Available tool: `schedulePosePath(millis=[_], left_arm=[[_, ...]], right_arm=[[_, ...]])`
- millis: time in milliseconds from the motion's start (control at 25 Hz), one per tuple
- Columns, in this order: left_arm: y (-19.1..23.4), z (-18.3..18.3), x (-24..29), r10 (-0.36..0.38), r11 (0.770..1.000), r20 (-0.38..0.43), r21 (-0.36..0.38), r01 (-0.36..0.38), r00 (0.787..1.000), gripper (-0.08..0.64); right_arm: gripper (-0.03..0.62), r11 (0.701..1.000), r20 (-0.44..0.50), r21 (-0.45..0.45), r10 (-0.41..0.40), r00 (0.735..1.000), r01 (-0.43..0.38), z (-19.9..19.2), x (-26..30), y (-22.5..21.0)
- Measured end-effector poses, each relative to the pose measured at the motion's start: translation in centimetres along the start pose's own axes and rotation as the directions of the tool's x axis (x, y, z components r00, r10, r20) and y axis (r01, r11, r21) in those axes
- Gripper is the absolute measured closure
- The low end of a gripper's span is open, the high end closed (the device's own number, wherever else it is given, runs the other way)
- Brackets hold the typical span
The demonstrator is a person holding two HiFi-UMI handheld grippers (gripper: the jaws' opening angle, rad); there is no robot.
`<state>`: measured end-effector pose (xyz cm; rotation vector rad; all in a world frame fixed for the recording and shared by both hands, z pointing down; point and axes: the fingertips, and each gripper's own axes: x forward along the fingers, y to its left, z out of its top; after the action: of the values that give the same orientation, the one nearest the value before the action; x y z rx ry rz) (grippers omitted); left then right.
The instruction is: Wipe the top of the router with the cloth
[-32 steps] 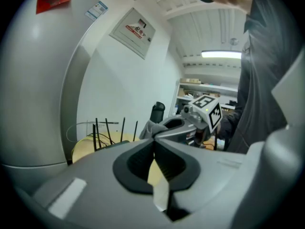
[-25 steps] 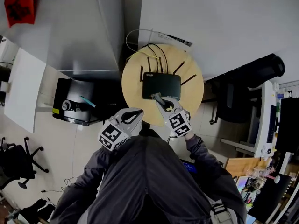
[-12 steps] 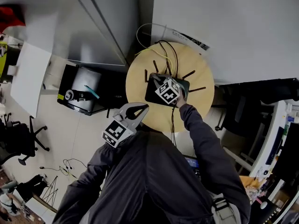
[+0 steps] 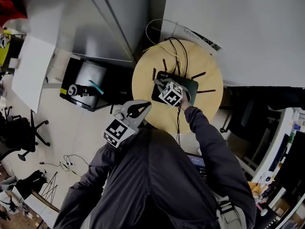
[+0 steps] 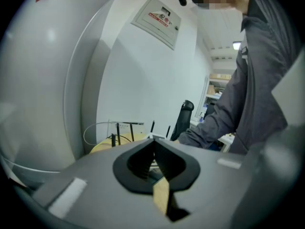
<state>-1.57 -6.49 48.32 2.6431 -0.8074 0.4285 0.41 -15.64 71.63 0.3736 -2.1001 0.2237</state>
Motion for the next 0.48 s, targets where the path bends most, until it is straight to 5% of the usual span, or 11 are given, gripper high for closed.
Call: schedulePosePath(millis=[240,480], left_arm=[[-0.4,-0.4,-0.5,-0.006,1.0,0.003,-0.001,0.006,1.0,0.569],[-1.0,-1.0,-1.0,-0.012,1.0,0.003,-0.005,0.012,1.0,0.568]], right_arm=[[0.56,0.995,0.005,-0.062,0.083,0.997,-0.083,-1.5,-1.0,7.9],[0.56,0.992,0.024,-0.062,0.113,0.993,-0.112,-1.5,-1.1,9.1]])
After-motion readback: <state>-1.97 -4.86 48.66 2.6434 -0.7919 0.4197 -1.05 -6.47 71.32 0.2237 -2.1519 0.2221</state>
